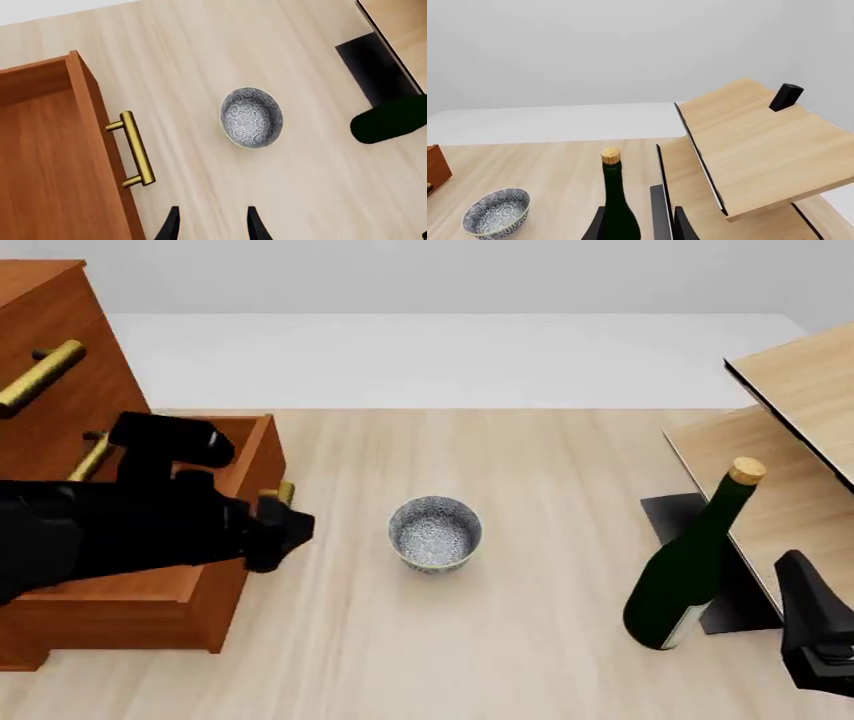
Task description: Close the bottom drawer of the cabinet and open the top drawer.
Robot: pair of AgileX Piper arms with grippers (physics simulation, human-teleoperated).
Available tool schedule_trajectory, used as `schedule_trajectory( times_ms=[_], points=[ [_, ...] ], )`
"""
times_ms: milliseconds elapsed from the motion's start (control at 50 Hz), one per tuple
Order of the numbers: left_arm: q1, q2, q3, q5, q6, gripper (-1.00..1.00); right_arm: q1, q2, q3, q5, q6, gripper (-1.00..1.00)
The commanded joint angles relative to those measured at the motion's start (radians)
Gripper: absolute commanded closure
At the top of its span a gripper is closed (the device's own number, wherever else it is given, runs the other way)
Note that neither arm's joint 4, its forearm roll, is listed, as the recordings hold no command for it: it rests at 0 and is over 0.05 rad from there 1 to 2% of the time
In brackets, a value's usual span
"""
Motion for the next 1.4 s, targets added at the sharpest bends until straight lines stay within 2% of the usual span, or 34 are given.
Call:
schedule_trajectory(
  times_ms=[20, 100, 120, 160, 200, 240, 400, 480, 1400],
  points=[
    [-0.004, 0.066, 0.028, 0.006, -0.025, -1.0, -0.003, -0.016, -0.003, 0.018, 0.005, -1.0],
    [-0.005, 0.093, 0.048, -0.002, -0.034, -1.0, -0.005, -0.019, -0.004, 0.023, 0.007, -1.0],
    [0.005, 0.097, 0.05, -0.003, -0.007, -1.0, -0.005, -0.02, -0.004, 0.022, 0.007, -1.0],
    [0.001, 0.105, 0.06, -0.008, -0.025, -1.0, -0.006, -0.019, -0.004, 0.022, 0.008, -1.0],
    [0.011, 0.109, 0.062, -0.008, -0.001, -1.0, -0.006, -0.018, -0.003, 0.021, 0.01, -1.0],
    [-0.007, 0.119, 0.069, -0.012, -0.032, -1.0, -0.003, -0.018, -0.003, 0.022, 0.009, -1.0],
    [0.02, 0.141, 0.069, -0.02, -0.009, -1.0, -0.004, -0.01, -0.003, 0.015, 0.012, -1.0],
    [0.045, 0.141, 0.064, -0.012, 0.029, -1.0, -0.004, -0.003, -0.004, 0.009, 0.014, -1.0],
    [0.193, 0.224, 0.146, -0.109, 0.129, -1.0, -0.003, 0.005, -0.004, 0.001, 0.018, -1.0]
  ],
)
